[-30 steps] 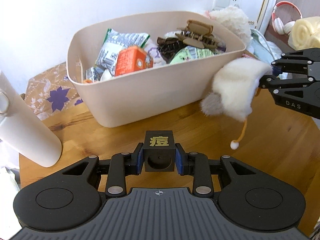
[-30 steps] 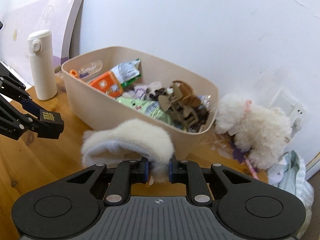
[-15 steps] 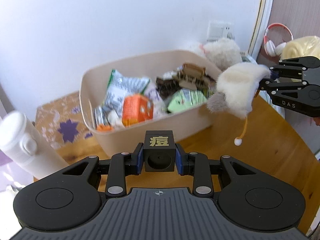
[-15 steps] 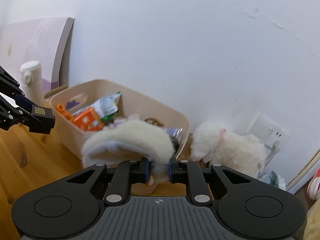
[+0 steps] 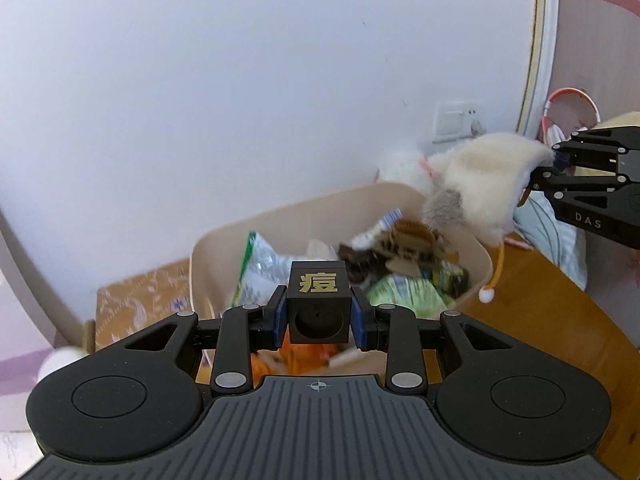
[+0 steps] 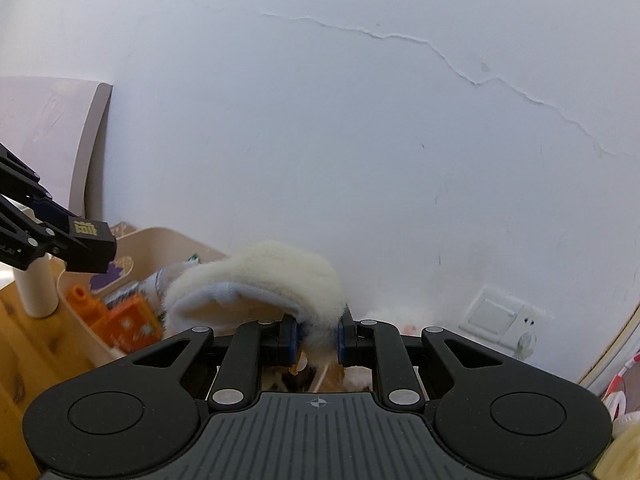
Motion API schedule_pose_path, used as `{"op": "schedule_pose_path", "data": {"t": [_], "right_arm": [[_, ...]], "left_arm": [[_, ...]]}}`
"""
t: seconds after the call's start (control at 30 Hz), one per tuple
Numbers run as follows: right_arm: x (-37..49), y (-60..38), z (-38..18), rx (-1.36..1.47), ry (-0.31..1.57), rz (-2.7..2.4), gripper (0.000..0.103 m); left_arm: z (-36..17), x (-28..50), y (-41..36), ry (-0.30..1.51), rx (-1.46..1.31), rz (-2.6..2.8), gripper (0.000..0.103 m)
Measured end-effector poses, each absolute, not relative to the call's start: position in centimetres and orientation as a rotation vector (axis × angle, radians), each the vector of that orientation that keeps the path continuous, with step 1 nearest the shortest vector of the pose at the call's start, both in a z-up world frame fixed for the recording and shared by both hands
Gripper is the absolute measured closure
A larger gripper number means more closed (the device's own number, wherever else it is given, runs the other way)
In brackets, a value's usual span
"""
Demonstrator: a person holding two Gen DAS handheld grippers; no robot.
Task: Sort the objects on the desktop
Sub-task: 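Carry the black box and white sock into the basket and release both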
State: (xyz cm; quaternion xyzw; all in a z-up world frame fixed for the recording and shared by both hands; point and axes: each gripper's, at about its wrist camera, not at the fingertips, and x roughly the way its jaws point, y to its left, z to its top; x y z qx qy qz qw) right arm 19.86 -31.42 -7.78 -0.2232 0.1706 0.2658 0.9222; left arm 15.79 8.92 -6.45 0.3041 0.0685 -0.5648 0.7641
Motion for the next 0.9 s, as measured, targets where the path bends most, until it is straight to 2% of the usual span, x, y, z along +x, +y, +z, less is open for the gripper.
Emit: {"op": "schedule_pose_path", "data": {"t": [0.33,0.73,0.87,0.9], "right_arm": [[22.7,-27.7,-8.2,-0.461,0.371,0.545,0.086],[25.8,-25.0,-11.5,-0.428,0.530,0.497,0.086],[25.9,-24.2,-12.7,-0.454,0.589,0.521,0.084],[25.8,-24.1,-12.9,-0.466,0.596,0.527,0.081]], "left_arm": [[-5.8,16.4,4.7,0.186,0.636,-1.205,0.071],[-8.3,17.9,0.7,0.296,0.678,-1.136,0.071],[-9.3,18.9,0.3,0.336,0.694,-1.111,0.071],[-9.6,19.0,0.4,0.340,0.695,-1.106,0.071]]}}
